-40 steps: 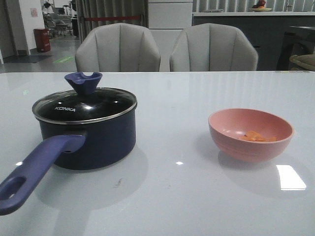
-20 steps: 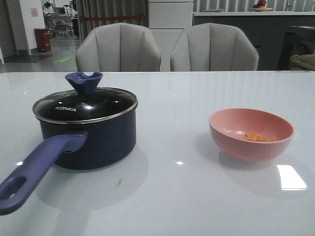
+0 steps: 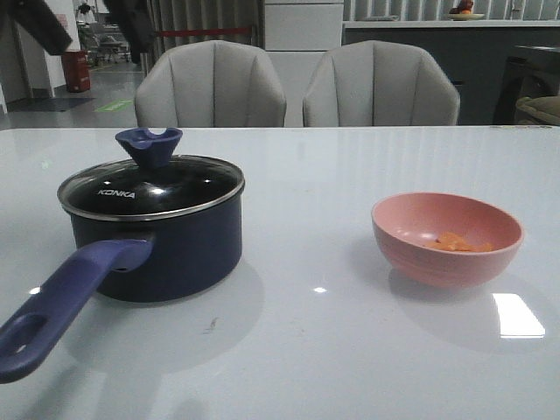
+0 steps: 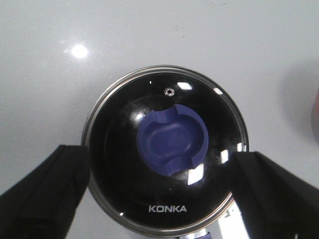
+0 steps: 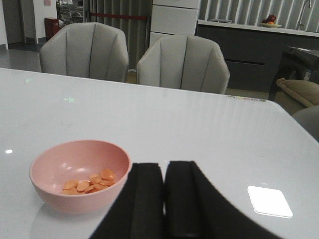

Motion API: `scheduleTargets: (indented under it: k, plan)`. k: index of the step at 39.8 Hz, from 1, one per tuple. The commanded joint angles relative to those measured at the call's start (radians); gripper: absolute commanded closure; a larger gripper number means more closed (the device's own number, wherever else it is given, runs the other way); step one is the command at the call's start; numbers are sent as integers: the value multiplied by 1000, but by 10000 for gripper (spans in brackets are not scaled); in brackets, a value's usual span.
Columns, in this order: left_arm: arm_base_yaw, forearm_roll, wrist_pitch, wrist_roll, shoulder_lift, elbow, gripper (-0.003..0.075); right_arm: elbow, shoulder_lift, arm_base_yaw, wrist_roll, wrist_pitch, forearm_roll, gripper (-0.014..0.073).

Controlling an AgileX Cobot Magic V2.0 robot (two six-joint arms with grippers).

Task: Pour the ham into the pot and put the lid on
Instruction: 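Lower the left gripper onto the purple knob of the glass lid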

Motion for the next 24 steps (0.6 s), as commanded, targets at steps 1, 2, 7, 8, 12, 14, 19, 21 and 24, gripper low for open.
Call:
scheduleTargets:
  k: [1,2,7,8,12,14,19,21,24]
  plan:
    - [-38,53,20,-80,27,-104,92,-5,-18,-6,-7,-78,-14,436]
    - [-47,61,40,-83,41,-119,92,-5,-18,-6,-7,-78,-14,436]
    - [-75,110,134,-119,124,-204,92,-5,-18,-6,-7,-78,-14,436]
    - [-77,120,155,-132,141,-220,92,-5,-18,-6,-7,-78,-14,436]
    - [-88,132,220,-157,196,-275,92,-5,-18,-6,-7,-78,-14,436]
    - [-93,132,237,-170,215,-294,92,-5,-18,-6,-7,-78,-14,436]
    - [-93,132,260,-203,245,-324,92,-5,-18,-6,-7,-78,-14,436]
    - [-93,145,260,-220,253,-326,92,-5,-18,-6,-7,-78,-14,436]
    - [-93,162,270,-238,260,-326,92,-5,-18,-6,-7,-78,-14,436]
